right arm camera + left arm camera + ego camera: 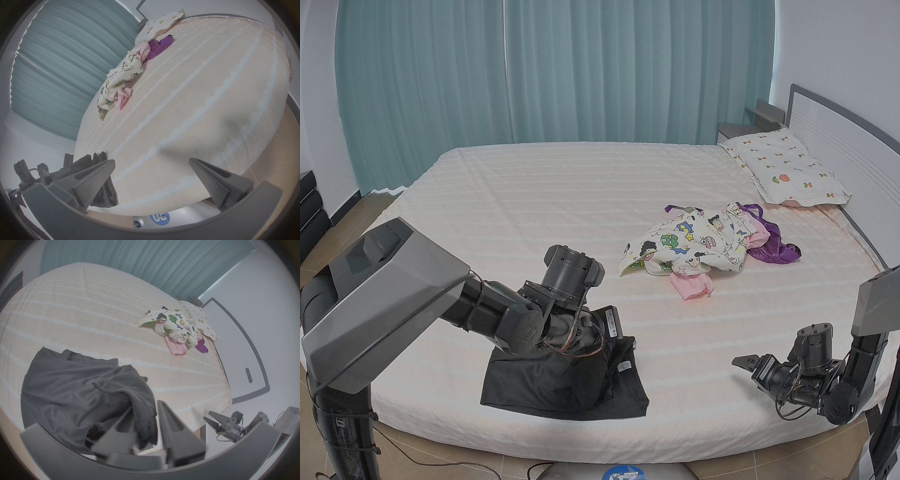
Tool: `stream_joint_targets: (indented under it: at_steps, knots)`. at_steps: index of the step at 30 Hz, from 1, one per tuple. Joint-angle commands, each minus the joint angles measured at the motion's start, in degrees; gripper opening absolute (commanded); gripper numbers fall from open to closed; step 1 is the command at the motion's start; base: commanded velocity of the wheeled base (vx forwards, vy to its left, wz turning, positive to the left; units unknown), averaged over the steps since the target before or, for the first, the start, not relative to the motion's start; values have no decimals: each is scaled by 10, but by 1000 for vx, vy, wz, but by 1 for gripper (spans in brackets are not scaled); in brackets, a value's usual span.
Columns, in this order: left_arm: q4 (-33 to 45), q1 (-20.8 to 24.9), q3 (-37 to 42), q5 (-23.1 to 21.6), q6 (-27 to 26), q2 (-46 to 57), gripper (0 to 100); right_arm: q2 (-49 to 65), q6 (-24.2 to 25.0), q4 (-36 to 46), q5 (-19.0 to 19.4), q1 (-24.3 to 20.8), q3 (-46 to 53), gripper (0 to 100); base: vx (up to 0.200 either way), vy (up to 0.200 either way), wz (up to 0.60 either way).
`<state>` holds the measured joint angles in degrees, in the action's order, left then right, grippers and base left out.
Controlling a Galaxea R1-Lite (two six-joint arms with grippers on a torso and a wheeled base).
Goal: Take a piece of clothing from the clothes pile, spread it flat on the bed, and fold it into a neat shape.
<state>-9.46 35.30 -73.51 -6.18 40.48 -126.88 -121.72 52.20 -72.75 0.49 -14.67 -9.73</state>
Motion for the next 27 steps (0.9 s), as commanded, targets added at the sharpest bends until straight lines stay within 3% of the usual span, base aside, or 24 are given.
stream_joint_targets:
  at_steps: [1,12,21,27]
  knots:
    - [3,3,-7,-15,10,-4,100,-4,0,0,0,-2,0,100,0,0,0]
    - [-21,-16,9,-21,66,6,100,-4,0,0,0,-2,1,100,0,0,0]
    - [-24,-88,118,-23,67,78,100,-4,0,0,0,-2,1,100,-22,0,0]
    - [-89,-125,232,-23,68,131,100,-6,0,0,0,-3,1,100,-67,0,0]
